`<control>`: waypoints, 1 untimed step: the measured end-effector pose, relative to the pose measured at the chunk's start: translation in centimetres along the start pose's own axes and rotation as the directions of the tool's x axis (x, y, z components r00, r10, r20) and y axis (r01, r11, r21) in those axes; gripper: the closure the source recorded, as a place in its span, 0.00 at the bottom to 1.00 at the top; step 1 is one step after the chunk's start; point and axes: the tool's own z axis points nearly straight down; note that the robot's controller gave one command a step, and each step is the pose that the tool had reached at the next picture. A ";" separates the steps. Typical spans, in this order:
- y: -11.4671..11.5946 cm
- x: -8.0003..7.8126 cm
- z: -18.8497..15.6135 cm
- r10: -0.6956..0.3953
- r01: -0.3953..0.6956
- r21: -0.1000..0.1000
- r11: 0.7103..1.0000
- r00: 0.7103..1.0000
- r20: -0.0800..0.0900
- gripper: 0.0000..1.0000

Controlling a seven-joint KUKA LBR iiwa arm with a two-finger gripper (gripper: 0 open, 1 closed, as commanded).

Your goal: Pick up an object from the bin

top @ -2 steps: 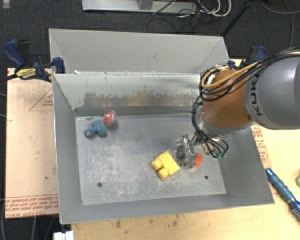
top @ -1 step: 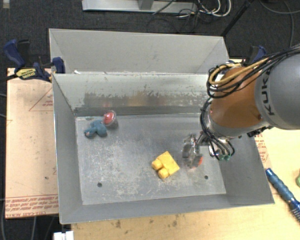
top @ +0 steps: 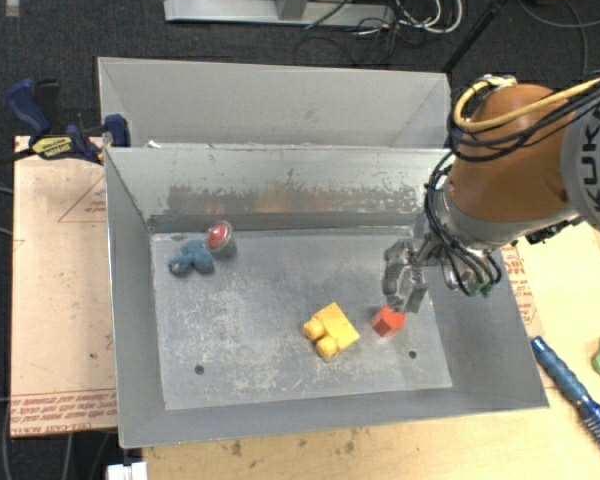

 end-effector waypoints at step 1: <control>0.0 0.1 0.5 0.000 0.000 0.000 1.000 1.000 -0.008 0.00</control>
Offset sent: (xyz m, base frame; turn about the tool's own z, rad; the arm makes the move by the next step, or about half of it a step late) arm 0.0000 0.0000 0.0000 0.0000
